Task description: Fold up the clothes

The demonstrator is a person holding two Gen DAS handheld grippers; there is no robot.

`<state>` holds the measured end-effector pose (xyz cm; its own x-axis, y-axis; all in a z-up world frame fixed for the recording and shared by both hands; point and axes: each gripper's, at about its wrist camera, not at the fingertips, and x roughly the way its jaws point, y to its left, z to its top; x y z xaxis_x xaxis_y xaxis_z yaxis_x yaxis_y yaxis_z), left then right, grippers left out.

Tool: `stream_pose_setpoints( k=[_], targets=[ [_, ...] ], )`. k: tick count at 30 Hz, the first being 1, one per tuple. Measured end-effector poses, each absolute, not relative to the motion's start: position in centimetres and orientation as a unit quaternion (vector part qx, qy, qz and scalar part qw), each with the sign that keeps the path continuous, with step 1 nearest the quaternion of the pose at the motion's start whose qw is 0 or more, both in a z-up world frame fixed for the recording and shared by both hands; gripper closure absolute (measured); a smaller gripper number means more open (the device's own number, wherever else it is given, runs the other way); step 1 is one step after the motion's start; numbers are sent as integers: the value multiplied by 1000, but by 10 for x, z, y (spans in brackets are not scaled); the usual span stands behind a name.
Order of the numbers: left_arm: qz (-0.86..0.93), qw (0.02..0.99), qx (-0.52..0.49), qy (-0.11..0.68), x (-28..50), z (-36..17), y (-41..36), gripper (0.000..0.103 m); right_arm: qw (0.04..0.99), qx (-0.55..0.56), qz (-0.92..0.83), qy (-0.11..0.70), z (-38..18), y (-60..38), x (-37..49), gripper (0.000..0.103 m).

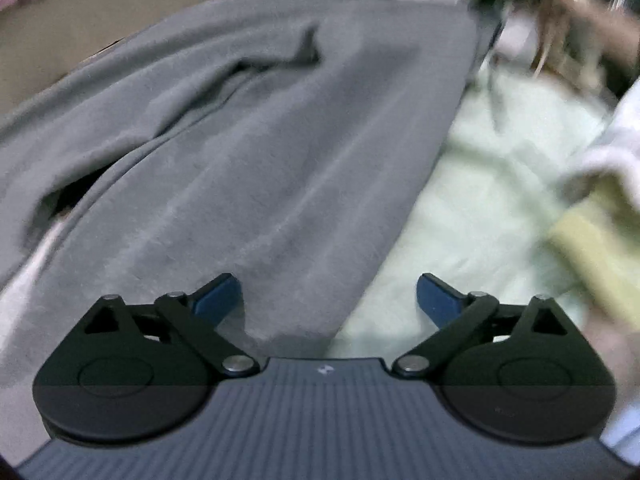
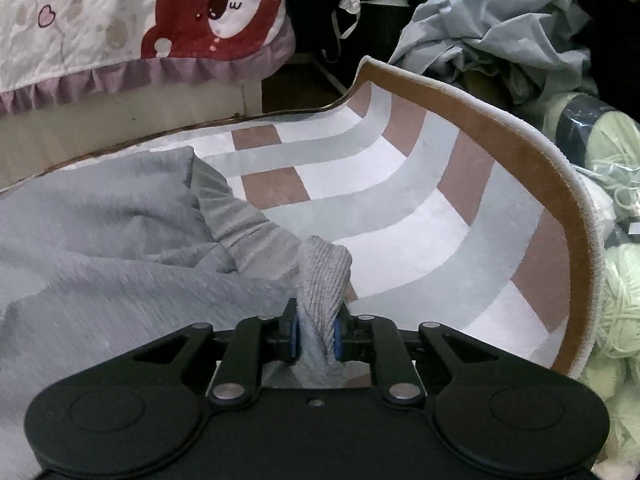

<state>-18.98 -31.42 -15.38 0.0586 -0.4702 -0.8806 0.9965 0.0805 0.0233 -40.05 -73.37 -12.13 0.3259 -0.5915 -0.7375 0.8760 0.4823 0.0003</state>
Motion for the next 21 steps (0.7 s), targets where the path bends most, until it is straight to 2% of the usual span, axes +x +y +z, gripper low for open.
stream_pose_setpoints(
  k=[2,3,4,6,9,14,17,19,21],
  targets=[
    [-551,652,357,379,-186,-158,-320,12,791,219,-462,336,-120,-737,-402,85],
    [-541,661,354,381,-181,-158,-323,39,793,228,-459,329,-118,-737,-404,85],
    [-534,671,347,380,-171,-154,-327,70,796,236,-456,321,-114,-737,-407,85],
    [-519,691,334,377,-150,-147,-336,94,803,251,-450,298,-104,-736,-412,86],
    [-497,719,312,373,-120,-135,-348,97,813,285,-437,258,-84,-740,-416,86],
    [-457,763,276,365,-70,-116,-368,97,807,326,-428,241,-59,-784,-359,85],
    [-432,783,254,369,-41,-110,-377,81,801,326,-443,238,-69,-797,-329,82],
    [-416,778,242,403,-30,-123,-374,63,786,340,-457,240,-90,-802,-320,75],
    [-401,786,241,404,-31,-127,-357,48,780,326,-469,255,-108,-802,-318,62]
  ],
)
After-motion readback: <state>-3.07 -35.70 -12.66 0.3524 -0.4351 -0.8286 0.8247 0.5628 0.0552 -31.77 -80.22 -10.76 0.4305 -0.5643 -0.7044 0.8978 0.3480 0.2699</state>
